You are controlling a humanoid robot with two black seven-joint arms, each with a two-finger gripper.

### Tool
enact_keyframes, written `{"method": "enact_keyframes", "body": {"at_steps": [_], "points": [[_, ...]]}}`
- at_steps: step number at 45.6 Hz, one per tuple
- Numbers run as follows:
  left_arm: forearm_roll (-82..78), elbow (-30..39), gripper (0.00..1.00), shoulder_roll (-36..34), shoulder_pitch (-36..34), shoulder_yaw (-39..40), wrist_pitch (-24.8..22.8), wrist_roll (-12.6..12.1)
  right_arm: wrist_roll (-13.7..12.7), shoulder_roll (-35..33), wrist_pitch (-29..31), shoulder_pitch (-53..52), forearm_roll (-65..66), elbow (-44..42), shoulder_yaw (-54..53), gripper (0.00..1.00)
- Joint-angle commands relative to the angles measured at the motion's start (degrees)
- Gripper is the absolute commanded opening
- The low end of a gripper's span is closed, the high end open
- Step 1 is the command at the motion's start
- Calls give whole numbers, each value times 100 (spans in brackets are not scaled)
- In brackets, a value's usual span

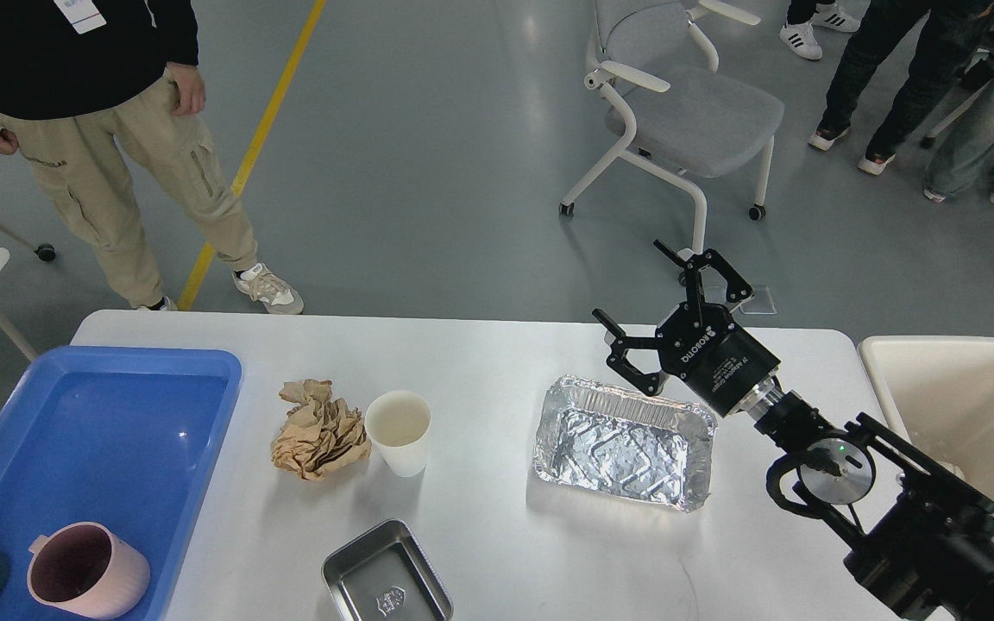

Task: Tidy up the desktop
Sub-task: 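Release the mug and raise the left gripper out of the bin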

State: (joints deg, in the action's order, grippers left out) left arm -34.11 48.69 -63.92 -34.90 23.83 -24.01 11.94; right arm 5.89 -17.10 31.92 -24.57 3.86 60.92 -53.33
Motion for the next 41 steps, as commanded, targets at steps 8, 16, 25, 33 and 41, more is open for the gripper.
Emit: {"method": "enact_keyframes", "body": {"at_steps": [8,16,25,33,41], "points": [[370,-176,97,898,-245,105,36,-377,0,-39,-1,5,1,-1,7,100],[537,-18,97,1320,-509,78,45,-377,0,-39,-10,13,1,-1,7,100],[607,1009,97,856,-316,-10,89,-464,0,-39,-10,22,1,-1,16,100],[975,2275,97,-6,-158,-1,335,-640,-9,22,-19,22,1,-10,34,100],[1556,3031,97,-718,115,17,432,-684,0,23,-19,22,10,-10,42,100]]}}
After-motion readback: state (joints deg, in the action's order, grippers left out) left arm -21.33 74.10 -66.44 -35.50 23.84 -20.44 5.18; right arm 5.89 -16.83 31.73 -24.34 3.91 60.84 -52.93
